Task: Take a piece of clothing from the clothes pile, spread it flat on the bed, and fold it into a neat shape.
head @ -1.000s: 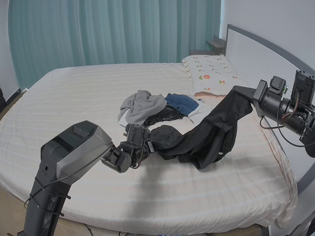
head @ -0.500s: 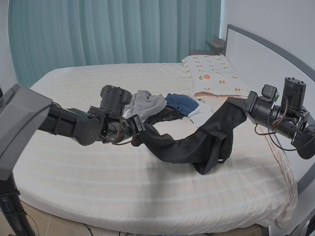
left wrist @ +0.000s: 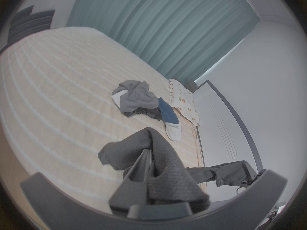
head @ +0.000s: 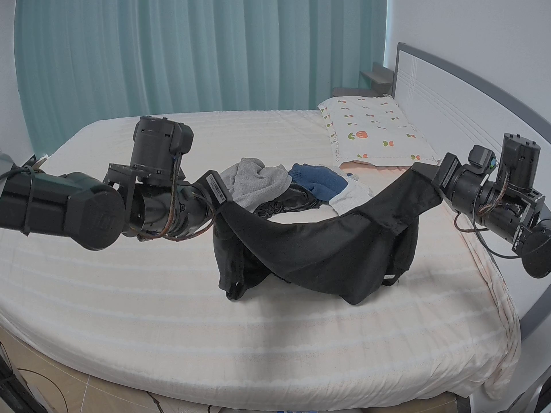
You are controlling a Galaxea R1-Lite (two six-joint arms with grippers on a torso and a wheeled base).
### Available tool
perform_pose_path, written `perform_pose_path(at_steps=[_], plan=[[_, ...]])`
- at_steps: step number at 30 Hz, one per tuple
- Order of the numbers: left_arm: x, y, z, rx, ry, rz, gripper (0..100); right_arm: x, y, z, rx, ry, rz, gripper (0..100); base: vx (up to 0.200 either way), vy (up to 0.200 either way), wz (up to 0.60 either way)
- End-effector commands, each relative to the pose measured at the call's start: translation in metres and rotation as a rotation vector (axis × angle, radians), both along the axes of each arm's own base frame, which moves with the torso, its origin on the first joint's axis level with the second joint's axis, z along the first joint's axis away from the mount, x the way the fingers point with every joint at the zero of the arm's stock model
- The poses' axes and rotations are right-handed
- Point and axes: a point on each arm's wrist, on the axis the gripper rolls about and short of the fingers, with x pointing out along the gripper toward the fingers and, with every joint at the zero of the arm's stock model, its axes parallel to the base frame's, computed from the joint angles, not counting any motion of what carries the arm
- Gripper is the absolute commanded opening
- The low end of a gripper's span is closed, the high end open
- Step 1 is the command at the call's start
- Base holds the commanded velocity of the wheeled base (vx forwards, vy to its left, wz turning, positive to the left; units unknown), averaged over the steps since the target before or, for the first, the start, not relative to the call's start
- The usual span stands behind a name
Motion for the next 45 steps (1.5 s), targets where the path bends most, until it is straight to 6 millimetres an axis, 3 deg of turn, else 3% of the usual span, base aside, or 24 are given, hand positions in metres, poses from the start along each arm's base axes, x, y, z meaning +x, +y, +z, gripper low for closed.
perform_pose_path(at_steps=[1,14,18,22,38,45], plan=[[-0.015,-0.005,-0.018,-0.035,0.055,-0.006,0,0.001,-0.003,-0.016,0.027,0.074,0.004,0,0.0,0.0,0.0],[-0.022,0.0,-0.037,-0.13,0.113,-0.006,0,0.01,-0.01,-0.039,0.02,0.156,-0.008,0,-0.046,0.0,0.0],[-0.015,-0.003,-0.049,-0.139,0.157,-0.008,0,0.015,-0.009,-0.048,0.012,0.183,-0.007,0,-0.15,0.0,0.0],[-0.005,-0.003,-0.061,-0.123,0.177,0.017,0,0.012,-0.009,-0.045,0.006,0.17,-0.008,0,0.0,0.0,0.0],[-0.007,-0.004,-0.062,-0.114,0.16,0.045,0,0.004,0.002,-0.051,-0.015,0.192,0.031,0,0.0,0.0,0.0],[-0.004,0.004,-0.061,-0.147,0.178,0.081,0,0.003,0.003,-0.051,-0.014,0.191,0.034,0,0.0,0.2,0.0]])
